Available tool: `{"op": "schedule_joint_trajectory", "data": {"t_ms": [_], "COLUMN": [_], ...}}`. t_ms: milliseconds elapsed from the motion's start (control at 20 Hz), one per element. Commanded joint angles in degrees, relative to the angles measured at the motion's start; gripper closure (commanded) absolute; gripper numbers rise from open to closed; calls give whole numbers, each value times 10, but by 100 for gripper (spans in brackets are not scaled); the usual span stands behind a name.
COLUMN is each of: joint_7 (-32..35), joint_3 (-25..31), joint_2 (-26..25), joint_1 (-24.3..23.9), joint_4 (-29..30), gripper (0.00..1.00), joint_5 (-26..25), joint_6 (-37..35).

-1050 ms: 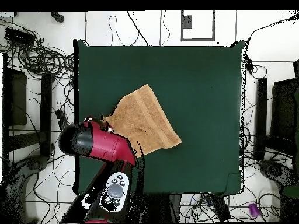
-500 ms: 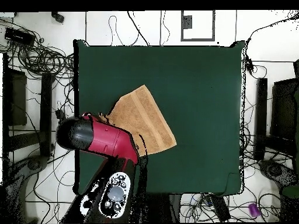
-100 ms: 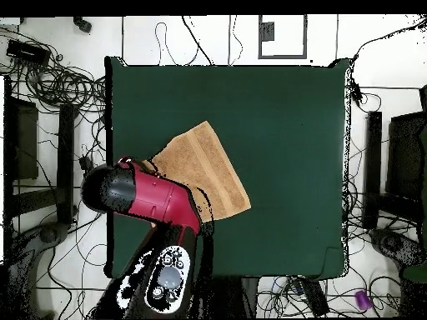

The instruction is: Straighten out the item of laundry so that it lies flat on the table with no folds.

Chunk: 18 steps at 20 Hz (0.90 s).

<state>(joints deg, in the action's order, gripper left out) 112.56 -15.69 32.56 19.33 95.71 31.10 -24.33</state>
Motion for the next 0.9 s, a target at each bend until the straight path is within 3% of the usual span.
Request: {"op": "schedule_joint_trajectory", "data": {"t_ms": [50,600,900], "joint_7": [122,101,64], "joint_3": [58,92,93], "joint_2": [-26,-8,0], "joint_1": [-3,-28,-49], "joint_4": [3,35,43], "gripper": [0,0,0], "joint_5": [12,8,-24], "joint_6": [36,63,72]}}
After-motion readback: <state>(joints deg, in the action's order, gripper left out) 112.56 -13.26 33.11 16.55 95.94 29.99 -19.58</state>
